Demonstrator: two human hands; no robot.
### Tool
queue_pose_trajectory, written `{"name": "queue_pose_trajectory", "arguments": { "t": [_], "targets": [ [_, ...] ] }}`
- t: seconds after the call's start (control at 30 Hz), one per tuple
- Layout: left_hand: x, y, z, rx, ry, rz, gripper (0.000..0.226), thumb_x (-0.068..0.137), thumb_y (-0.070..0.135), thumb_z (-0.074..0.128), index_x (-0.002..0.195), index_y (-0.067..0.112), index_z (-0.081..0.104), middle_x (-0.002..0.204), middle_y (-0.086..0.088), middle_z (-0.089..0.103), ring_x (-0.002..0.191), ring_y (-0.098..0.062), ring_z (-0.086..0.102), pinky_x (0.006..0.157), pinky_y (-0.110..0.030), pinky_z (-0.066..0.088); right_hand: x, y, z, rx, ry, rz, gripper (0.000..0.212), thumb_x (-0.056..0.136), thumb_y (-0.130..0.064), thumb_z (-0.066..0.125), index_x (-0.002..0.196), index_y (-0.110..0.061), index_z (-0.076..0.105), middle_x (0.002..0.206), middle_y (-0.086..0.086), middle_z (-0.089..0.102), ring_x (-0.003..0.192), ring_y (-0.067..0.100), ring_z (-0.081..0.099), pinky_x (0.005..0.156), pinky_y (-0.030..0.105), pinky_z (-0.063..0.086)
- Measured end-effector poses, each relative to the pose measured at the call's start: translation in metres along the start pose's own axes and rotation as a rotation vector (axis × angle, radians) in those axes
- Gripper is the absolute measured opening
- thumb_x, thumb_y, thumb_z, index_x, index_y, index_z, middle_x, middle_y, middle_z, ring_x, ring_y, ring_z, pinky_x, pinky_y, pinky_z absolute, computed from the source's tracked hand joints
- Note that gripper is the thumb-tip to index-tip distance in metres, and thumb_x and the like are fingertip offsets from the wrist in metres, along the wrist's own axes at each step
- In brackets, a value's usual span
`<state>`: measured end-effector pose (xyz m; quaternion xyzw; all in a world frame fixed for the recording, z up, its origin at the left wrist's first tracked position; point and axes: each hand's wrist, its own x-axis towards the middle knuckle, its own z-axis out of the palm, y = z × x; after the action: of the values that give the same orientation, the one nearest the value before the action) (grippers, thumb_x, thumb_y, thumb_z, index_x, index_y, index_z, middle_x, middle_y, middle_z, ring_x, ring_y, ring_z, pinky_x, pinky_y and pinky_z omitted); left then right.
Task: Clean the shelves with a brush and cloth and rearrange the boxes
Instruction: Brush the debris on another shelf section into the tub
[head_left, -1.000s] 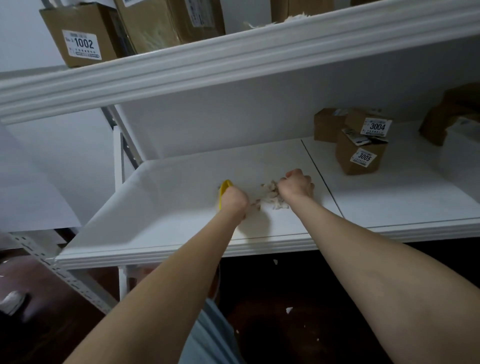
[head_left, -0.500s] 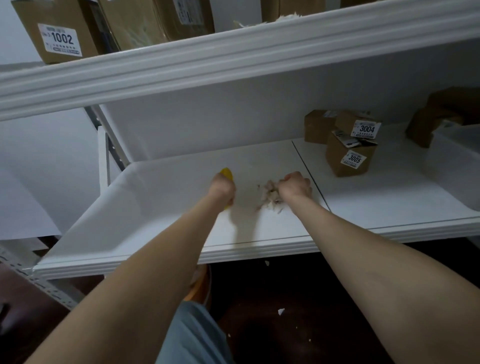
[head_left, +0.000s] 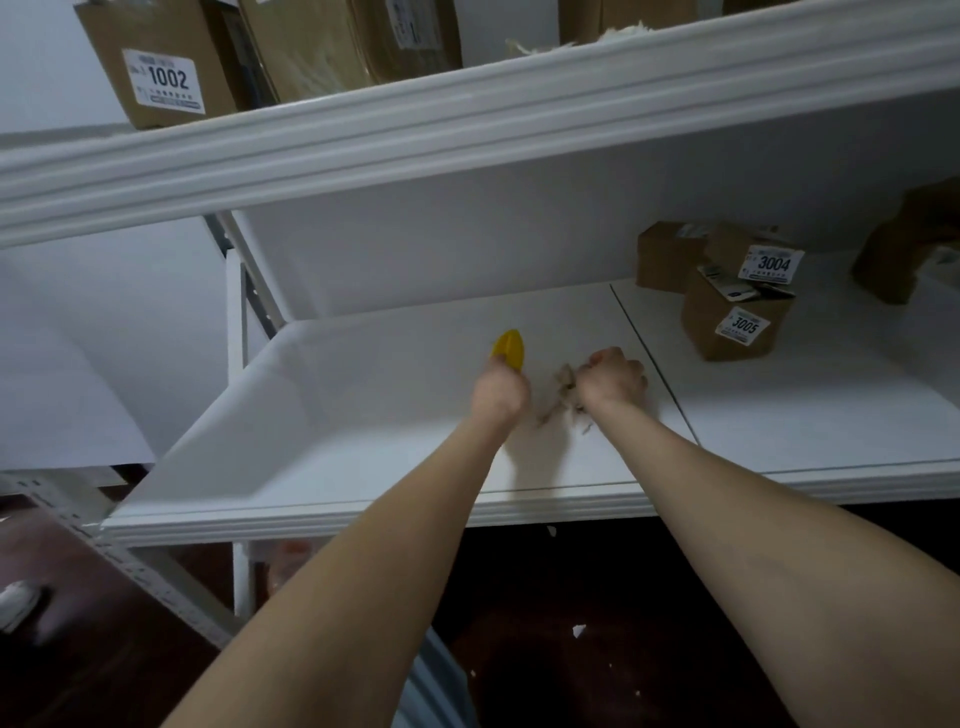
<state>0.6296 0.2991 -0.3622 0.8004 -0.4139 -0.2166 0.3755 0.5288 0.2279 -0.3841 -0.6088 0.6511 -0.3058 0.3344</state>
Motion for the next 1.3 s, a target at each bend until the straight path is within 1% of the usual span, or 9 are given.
{"name": "queue_pose_trajectory", "arguments": {
  "t": [0.23, 0.43, 0.53, 0.63, 0.73, 0.9, 1.03, 1.17, 1.3],
  "targets": [
    [0.017, -0.047, -0.067, 0.21, 0.259, -0.225, 0.036, 0.093, 0.002, 0.04, 0.127, -0.005, 0.049, 0.129, -0.023, 0.054, 0.118, -0.037, 0.054, 0.094, -0.041, 0.048, -0.014, -0.014, 0.01, 0.015, -0.039, -0.055, 0.034, 0.096, -0.024, 0.044, 0.128, -0.014, 0.05, 0.136, 0.018, 0.039, 0.122, 0.035, 0.04, 0.096, 0.035, 0.038],
    [-0.022, -0.047, -0.045, 0.66, -0.019, -0.14, 0.028, 0.089, 0.027, 0.061, 0.113, 0.013, 0.065, 0.117, -0.004, 0.066, 0.11, -0.022, 0.062, 0.084, -0.029, 0.049, -0.017, -0.011, 0.009, 0.014, -0.045, -0.048, 0.034, 0.096, -0.025, 0.045, 0.128, -0.015, 0.05, 0.136, 0.017, 0.039, 0.123, 0.034, 0.04, 0.096, 0.034, 0.038],
    [-0.034, -0.013, -0.011, 0.147, -0.079, -0.178, 0.027, 0.092, 0.018, 0.052, 0.113, 0.005, 0.063, 0.112, -0.01, 0.067, 0.103, -0.025, 0.065, 0.065, -0.017, 0.052, -0.016, -0.01, 0.006, 0.024, -0.04, -0.032, 0.033, 0.094, -0.025, 0.048, 0.126, -0.016, 0.051, 0.136, 0.016, 0.04, 0.123, 0.034, 0.04, 0.096, 0.034, 0.038],
    [-0.034, 0.013, 0.015, -0.009, -0.167, -0.13, 0.023, 0.094, 0.007, 0.04, 0.079, -0.002, 0.056, 0.054, -0.013, 0.063, 0.048, -0.022, 0.062, 0.03, -0.016, 0.035, -0.017, -0.01, 0.002, 0.034, -0.031, -0.013, 0.034, 0.093, -0.025, 0.05, 0.126, -0.017, 0.053, 0.136, 0.016, 0.041, 0.123, 0.034, 0.04, 0.097, 0.034, 0.037],
    [-0.027, 0.024, 0.014, 0.011, -0.123, -0.062, 0.031, 0.095, 0.016, 0.041, 0.066, 0.006, 0.047, 0.061, -0.016, 0.054, 0.061, -0.029, 0.059, 0.051, -0.035, 0.05, -0.015, -0.008, -0.006, 0.048, -0.018, -0.015, 0.033, 0.095, -0.025, 0.048, 0.126, -0.017, 0.053, 0.136, 0.016, 0.041, 0.124, 0.035, 0.04, 0.099, 0.034, 0.037],
    [0.001, 0.003, -0.005, -0.005, -0.004, -0.151, 0.041, 0.094, 0.005, 0.039, 0.134, -0.004, 0.043, 0.13, -0.024, 0.054, 0.114, -0.037, 0.057, 0.089, -0.038, 0.052, -0.001, 0.009, -0.023, 0.045, 0.008, -0.006, 0.035, 0.095, -0.023, 0.048, 0.129, -0.014, 0.051, 0.137, 0.018, 0.04, 0.124, 0.036, 0.041, 0.098, 0.035, 0.039],
    [0.001, -0.003, 0.013, 0.06, -0.085, -0.085, 0.038, 0.097, 0.008, 0.038, 0.132, -0.006, 0.044, 0.127, -0.027, 0.053, 0.114, -0.04, 0.056, 0.086, -0.04, 0.049, 0.006, 0.019, -0.025, 0.061, 0.006, 0.02, 0.035, 0.097, -0.021, 0.046, 0.13, -0.011, 0.05, 0.136, 0.019, 0.039, 0.119, 0.037, 0.048, 0.098, 0.038, 0.045],
    [0.013, 0.011, 0.01, 0.089, -0.092, -0.014, 0.034, 0.097, 0.016, 0.038, 0.067, 0.003, 0.047, 0.052, -0.019, 0.049, 0.043, -0.026, 0.05, 0.042, -0.027, 0.038, 0.012, 0.02, -0.02, 0.067, -0.013, -0.015, 0.034, 0.098, -0.016, 0.043, 0.13, -0.007, 0.051, 0.135, 0.019, 0.045, 0.118, 0.032, 0.048, 0.085, 0.029, 0.04],
    [0.045, 0.02, -0.009, 0.179, -0.045, 0.072, 0.03, 0.095, 0.014, 0.038, 0.087, -0.003, 0.061, 0.073, -0.023, 0.06, 0.058, -0.033, 0.058, 0.051, -0.032, 0.045, 0.022, 0.022, -0.025, 0.122, 0.037, -0.019, 0.034, 0.096, -0.013, 0.046, 0.129, -0.009, 0.052, 0.135, 0.017, 0.045, 0.115, 0.032, 0.05, 0.085, 0.027, 0.041]
  ]
}}
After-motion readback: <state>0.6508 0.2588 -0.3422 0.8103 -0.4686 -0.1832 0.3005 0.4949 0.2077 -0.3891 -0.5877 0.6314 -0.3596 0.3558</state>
